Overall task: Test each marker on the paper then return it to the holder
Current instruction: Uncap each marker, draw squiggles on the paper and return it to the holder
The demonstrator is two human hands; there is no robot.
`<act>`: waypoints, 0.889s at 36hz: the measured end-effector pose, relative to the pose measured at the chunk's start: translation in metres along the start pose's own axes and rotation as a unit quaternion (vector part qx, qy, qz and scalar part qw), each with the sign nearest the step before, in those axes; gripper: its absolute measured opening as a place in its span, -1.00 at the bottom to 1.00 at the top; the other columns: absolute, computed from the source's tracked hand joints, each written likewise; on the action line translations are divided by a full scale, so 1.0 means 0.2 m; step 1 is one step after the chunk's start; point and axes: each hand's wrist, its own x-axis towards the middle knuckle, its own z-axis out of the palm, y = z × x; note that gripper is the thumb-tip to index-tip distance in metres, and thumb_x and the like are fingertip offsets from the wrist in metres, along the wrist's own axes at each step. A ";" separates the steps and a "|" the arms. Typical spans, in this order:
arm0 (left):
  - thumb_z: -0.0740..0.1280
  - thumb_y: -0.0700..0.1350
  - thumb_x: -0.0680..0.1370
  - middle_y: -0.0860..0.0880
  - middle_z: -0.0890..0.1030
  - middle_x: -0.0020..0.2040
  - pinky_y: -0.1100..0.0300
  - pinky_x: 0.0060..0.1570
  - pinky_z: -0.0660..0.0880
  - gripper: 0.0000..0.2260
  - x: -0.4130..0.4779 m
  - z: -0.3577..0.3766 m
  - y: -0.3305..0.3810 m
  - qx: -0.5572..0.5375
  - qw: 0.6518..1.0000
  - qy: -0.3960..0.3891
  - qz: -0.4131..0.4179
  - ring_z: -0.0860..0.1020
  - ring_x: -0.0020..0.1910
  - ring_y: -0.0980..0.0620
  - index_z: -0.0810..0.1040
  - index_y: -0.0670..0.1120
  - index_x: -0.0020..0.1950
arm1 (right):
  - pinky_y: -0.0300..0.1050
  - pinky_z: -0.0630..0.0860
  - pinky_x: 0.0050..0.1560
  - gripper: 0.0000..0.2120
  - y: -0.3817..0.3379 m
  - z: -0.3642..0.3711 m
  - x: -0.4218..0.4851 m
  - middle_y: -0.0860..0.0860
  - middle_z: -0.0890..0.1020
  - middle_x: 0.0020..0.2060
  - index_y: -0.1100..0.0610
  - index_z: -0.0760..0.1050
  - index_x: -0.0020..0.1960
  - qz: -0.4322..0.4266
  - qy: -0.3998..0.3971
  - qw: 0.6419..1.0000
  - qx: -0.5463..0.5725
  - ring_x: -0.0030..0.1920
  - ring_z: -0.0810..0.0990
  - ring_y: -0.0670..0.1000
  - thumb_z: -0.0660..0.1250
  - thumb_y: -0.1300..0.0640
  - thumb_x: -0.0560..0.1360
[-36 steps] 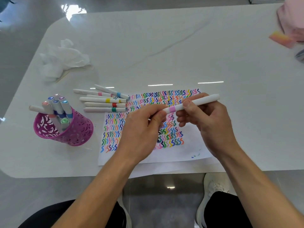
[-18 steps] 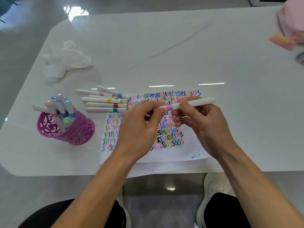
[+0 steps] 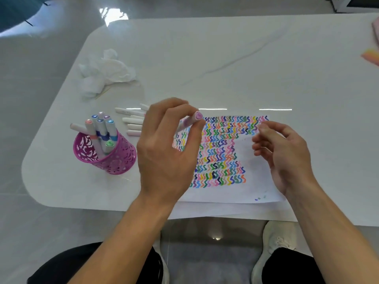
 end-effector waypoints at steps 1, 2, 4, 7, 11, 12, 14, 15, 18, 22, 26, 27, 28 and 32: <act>0.42 -0.20 0.59 -0.07 0.63 0.01 0.38 0.07 0.40 -0.91 0.00 -0.01 0.00 0.005 1.000 -0.003 0.010 0.58 0.00 0.06 0.65 -0.20 0.05 | -0.21 0.55 -0.33 -0.87 0.00 0.00 0.00 0.01 0.68 -0.34 0.17 0.59 0.16 -0.003 -0.001 1.000 -0.004 -0.37 0.60 -0.02 0.41 0.21 0.62; 0.41 -0.21 0.60 -0.05 0.65 0.01 0.38 0.07 0.42 -0.89 -0.01 -0.02 0.00 0.007 1.000 -0.006 0.014 0.60 -0.02 0.05 0.65 -0.20 0.08 | -0.21 0.56 -0.33 -0.86 0.01 0.01 0.00 0.00 0.68 -0.35 0.16 0.59 0.17 -0.008 -0.002 1.000 -0.010 -0.37 0.61 -0.02 0.40 0.21 0.62; 0.40 -0.22 0.60 -0.04 0.67 0.00 0.31 0.05 0.47 -0.86 -0.01 -0.04 -0.01 0.008 1.000 -0.003 0.021 0.63 -0.04 0.02 0.66 -0.21 0.14 | -0.21 0.56 -0.33 -0.86 0.01 0.02 0.00 -0.01 0.69 -0.35 0.16 0.59 0.17 -0.018 -0.004 0.999 -0.026 -0.37 0.61 -0.03 0.40 0.21 0.62; 0.38 -0.24 0.62 -0.01 0.64 0.01 0.24 0.05 0.53 -0.83 0.00 -0.09 -0.03 0.012 0.999 0.031 0.031 0.64 -0.04 0.02 0.64 -0.21 0.20 | -0.19 0.56 -0.31 -0.86 0.02 0.03 -0.01 -0.01 0.69 -0.35 0.14 0.58 0.17 -0.031 -0.010 0.998 -0.045 -0.35 0.62 -0.02 0.40 0.21 0.62; 0.34 -0.25 0.64 0.03 0.61 0.05 0.05 0.01 0.60 -0.82 0.01 -0.18 -0.07 0.024 0.996 0.087 0.020 0.63 -0.03 0.03 0.61 -0.20 0.23 | -0.19 0.56 -0.31 -0.88 0.03 0.04 -0.03 -0.01 0.70 -0.34 0.07 0.58 0.14 -0.052 -0.012 0.996 -0.069 -0.35 0.63 -0.02 0.39 0.21 0.61; 0.32 -0.25 0.65 0.01 0.61 0.05 0.06 0.01 0.59 -0.83 0.02 -0.20 -0.08 0.037 0.994 0.098 0.016 0.62 -0.02 0.04 0.60 -0.20 0.23 | -0.19 0.56 -0.31 -0.88 0.03 0.05 -0.03 -0.01 0.70 -0.34 0.06 0.57 0.13 -0.055 -0.013 0.996 -0.072 -0.35 0.63 -0.02 0.39 0.21 0.62; 0.30 -0.25 0.66 -0.03 0.62 0.07 0.14 0.03 0.57 -0.83 0.02 -0.24 -0.10 0.060 0.991 0.119 0.012 0.60 0.00 0.07 0.59 -0.21 0.22 | -0.18 0.57 -0.31 -0.88 0.03 0.06 -0.03 -0.01 0.71 -0.34 0.05 0.57 0.13 -0.058 -0.014 0.995 -0.080 -0.35 0.63 -0.03 0.38 0.21 0.62; 0.29 -0.25 0.66 -0.03 0.61 0.08 0.18 0.05 0.54 -0.83 0.02 -0.26 -0.10 0.070 0.989 0.129 0.015 0.59 0.02 0.08 0.59 -0.20 0.23 | -0.19 0.57 -0.31 -0.87 0.03 0.06 -0.04 -0.01 0.71 -0.34 0.06 0.56 0.14 -0.059 -0.015 0.995 -0.083 -0.35 0.64 -0.03 0.38 0.21 0.62; 0.26 -0.27 0.67 0.02 0.57 0.11 0.22 0.11 0.50 -0.81 0.03 -0.31 -0.12 0.096 0.985 0.142 0.022 0.59 0.07 0.05 0.58 -0.20 0.25 | -0.19 0.57 -0.31 -0.86 0.03 0.07 -0.04 -0.01 0.71 -0.34 0.09 0.56 0.17 -0.057 -0.016 0.995 -0.082 -0.35 0.63 -0.03 0.39 0.21 0.62; 0.25 -0.23 0.69 0.04 0.56 0.11 0.18 0.08 0.53 -0.79 0.02 -0.34 -0.14 0.104 0.985 0.140 -0.003 0.62 0.06 0.04 0.58 -0.18 0.28 | -0.19 0.57 -0.31 -0.85 0.03 0.06 -0.05 -0.02 0.71 -0.33 0.09 0.57 0.18 -0.055 -0.013 0.995 -0.080 -0.34 0.64 -0.03 0.39 0.20 0.62; 0.24 -0.21 0.69 0.06 0.57 0.10 0.12 0.05 0.55 -0.75 0.01 -0.35 -0.17 0.094 0.987 0.127 -0.040 0.60 0.06 0.11 0.56 -0.10 0.34 | -0.19 0.56 -0.31 -0.86 0.03 0.06 -0.05 -0.02 0.71 -0.32 0.07 0.57 0.17 -0.057 -0.012 0.995 -0.080 -0.33 0.64 -0.03 0.38 0.20 0.62; 0.25 -0.22 0.68 0.05 0.59 0.10 0.12 0.06 0.55 -0.75 0.01 -0.35 -0.17 0.094 0.987 0.120 -0.047 0.59 0.07 0.12 0.57 -0.09 0.33 | -0.19 0.56 -0.31 -0.86 0.03 0.06 -0.04 -0.02 0.71 -0.32 0.07 0.57 0.17 -0.057 -0.011 0.995 -0.081 -0.33 0.64 -0.03 0.38 0.20 0.62; 0.25 -0.23 0.67 0.03 0.61 0.10 0.15 0.07 0.54 -0.76 0.01 -0.35 -0.18 0.097 0.987 0.113 -0.053 0.59 0.08 0.13 0.58 -0.09 0.30 | -0.19 0.56 -0.31 -0.86 0.03 0.06 -0.04 -0.02 0.71 -0.33 0.07 0.57 0.16 -0.058 -0.011 0.995 -0.081 -0.34 0.64 -0.04 0.38 0.21 0.62; 0.29 -0.25 0.64 0.03 0.62 0.11 0.36 0.11 0.44 -0.80 0.01 -0.36 -0.19 0.123 0.985 0.092 -0.081 0.58 0.07 0.14 0.62 -0.11 0.22 | -0.19 0.56 -0.31 -0.86 0.03 0.08 -0.04 -0.02 0.70 -0.35 0.09 0.57 0.16 -0.046 -0.015 0.997 -0.062 -0.35 0.63 -0.04 0.38 0.23 0.62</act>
